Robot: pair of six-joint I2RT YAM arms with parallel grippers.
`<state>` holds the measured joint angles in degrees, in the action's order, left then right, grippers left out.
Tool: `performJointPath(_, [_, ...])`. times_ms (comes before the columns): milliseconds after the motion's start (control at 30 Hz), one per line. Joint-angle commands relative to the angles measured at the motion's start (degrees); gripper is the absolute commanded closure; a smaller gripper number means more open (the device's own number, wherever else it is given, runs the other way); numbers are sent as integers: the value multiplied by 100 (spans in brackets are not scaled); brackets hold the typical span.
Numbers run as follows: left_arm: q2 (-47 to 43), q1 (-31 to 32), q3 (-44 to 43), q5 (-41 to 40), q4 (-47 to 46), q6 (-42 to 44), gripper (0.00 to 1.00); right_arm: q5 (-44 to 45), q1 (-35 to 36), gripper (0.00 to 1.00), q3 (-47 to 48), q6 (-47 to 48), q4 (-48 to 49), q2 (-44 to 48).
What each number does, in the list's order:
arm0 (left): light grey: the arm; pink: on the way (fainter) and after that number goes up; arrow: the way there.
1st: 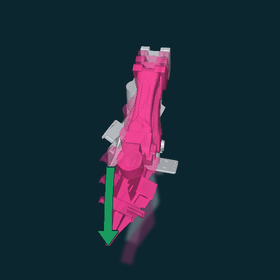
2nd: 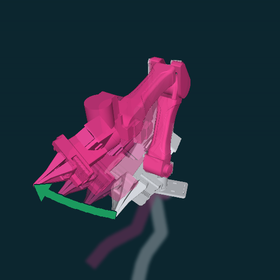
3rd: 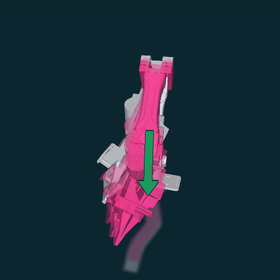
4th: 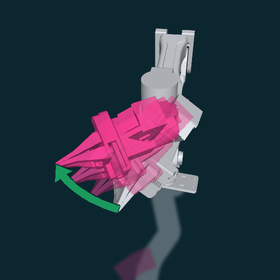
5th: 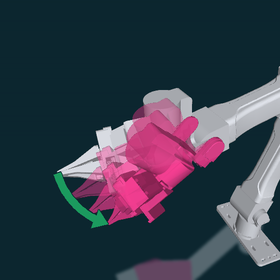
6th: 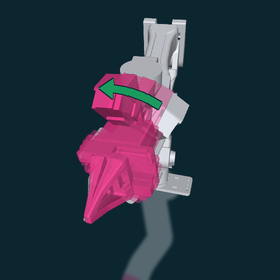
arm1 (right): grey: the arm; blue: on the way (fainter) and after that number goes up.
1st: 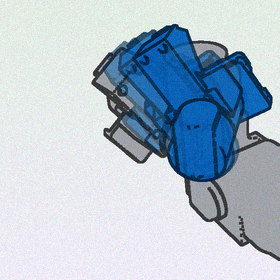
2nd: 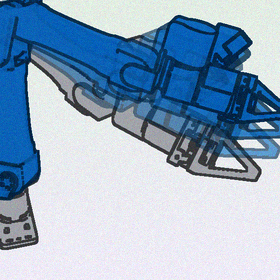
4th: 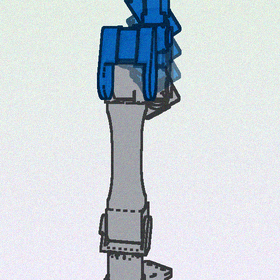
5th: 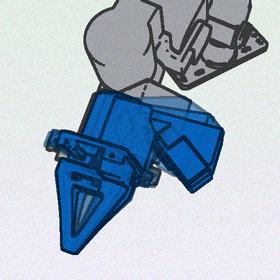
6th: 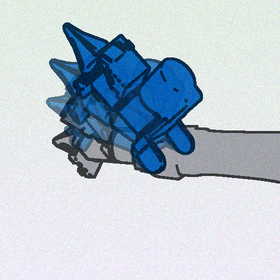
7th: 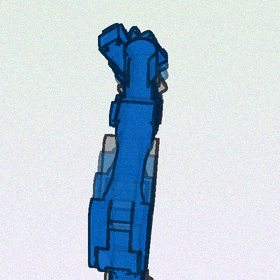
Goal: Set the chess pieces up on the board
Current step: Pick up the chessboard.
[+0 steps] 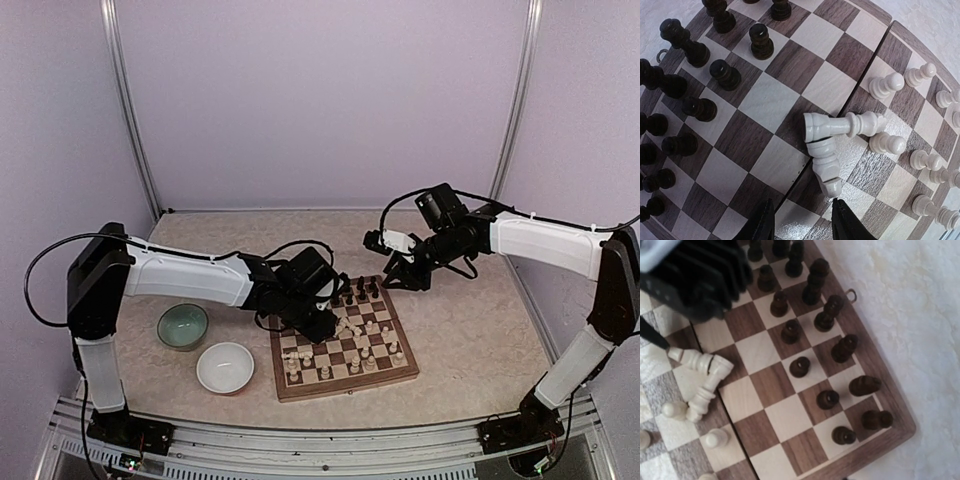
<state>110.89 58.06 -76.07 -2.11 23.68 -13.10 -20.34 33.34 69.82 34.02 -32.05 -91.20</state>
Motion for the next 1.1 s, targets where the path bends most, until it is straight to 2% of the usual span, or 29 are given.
performJointPath(0, [182, 52, -162, 30, -98, -39, 60, -58, -27, 64, -41, -71, 62, 142])
performJointPath(700, [567, 60, -558, 91, -210, 89, 57, -67, -21, 64, -147, -47, 101, 125])
performJointPath(1067, [811, 29, -713, 130, -219, 112, 65, -33, -21, 64, -189, -47, 102, 135])
